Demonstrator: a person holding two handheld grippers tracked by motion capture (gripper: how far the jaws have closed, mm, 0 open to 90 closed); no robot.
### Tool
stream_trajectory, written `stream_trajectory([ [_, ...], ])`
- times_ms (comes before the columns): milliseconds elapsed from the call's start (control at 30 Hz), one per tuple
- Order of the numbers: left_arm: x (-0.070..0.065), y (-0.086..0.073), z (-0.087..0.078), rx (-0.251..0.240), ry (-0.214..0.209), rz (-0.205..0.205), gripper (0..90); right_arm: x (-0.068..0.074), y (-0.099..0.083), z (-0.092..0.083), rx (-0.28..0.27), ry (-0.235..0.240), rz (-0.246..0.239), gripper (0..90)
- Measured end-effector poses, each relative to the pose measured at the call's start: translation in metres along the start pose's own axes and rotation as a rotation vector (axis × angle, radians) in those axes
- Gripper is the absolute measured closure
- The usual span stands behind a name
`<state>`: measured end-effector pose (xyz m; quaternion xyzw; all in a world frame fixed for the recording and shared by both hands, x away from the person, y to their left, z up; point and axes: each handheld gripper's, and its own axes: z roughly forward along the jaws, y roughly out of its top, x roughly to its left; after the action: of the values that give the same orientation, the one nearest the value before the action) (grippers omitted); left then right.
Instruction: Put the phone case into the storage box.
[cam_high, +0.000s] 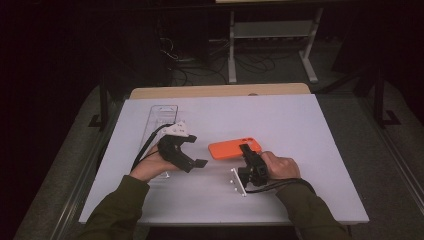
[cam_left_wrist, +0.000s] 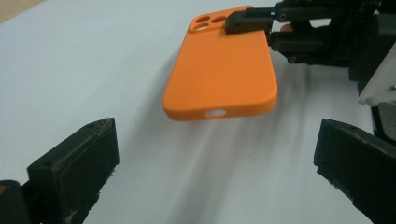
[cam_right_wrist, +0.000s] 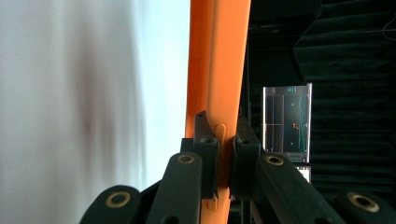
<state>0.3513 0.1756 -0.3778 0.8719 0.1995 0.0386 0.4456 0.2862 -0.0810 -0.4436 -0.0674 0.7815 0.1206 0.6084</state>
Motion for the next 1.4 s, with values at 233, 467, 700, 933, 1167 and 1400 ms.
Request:
stream_trajectory([
  [233, 0.0, -0.006, 0.005, -0.003, -0.003, 0.01, 0.0, 0.0, 0.0, 0.001, -0.006, 0.0, 0.003, 82.9],
  [467, 0.002, -0.007, 0.005, -0.013, -0.008, 0.002, 0.0, 0.0, 0.0, 0.001, -0.005, -0.001, 0.005, 82.8],
  [700, 0.002, -0.008, 0.007, -0.02, -0.014, -0.02, 0.0, -0.001, -0.001, 0.0, -0.003, 0.001, 0.011, 82.7],
  [933, 0.002, -0.009, 0.009, -0.009, -0.023, -0.023, 0.0, -0.004, -0.001, -0.001, 0.002, 0.005, 0.024, 82.8],
  [1167, 0.002, -0.009, 0.01, 0.008, -0.022, -0.018, 0.0, -0.007, -0.003, -0.001, 0.004, -0.003, 0.06, 82.8],
  [1400, 0.003, -0.009, 0.01, 0.024, -0.024, 0.003, 0.0, -0.01, -0.005, -0.002, -0.003, 0.003, 0.122, 82.7],
])
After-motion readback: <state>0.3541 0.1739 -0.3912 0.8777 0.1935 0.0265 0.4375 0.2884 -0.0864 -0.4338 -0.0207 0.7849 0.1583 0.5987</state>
